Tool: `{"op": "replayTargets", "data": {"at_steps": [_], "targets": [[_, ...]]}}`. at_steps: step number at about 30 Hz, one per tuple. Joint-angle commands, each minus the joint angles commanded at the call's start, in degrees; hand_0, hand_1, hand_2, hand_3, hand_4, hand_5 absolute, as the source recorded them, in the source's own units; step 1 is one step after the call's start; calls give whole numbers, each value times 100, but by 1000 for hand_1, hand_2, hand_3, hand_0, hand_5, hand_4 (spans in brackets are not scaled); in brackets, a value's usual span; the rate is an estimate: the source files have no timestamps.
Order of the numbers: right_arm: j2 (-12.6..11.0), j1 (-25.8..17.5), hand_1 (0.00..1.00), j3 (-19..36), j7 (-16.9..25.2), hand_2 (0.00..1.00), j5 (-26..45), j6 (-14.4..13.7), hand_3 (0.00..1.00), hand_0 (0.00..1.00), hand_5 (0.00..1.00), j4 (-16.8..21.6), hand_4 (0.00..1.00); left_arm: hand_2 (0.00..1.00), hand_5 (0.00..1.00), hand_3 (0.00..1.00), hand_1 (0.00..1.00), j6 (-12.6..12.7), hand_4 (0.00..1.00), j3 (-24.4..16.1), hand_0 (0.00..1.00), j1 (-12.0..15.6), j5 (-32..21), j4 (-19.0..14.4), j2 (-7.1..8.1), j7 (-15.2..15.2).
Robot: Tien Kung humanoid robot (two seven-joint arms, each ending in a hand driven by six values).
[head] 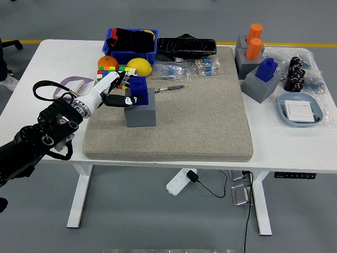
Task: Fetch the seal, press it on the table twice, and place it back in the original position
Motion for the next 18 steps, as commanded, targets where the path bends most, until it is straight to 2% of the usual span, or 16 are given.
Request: {"op": "replayTargets", "data": {"at_steps": [18], "targets": [[12,-2,673,40,1,664,-12,-1,620,760,503,-2,785,395,2,655,566,-21,587,1,820,-24,-15,0,-7,15]]}}
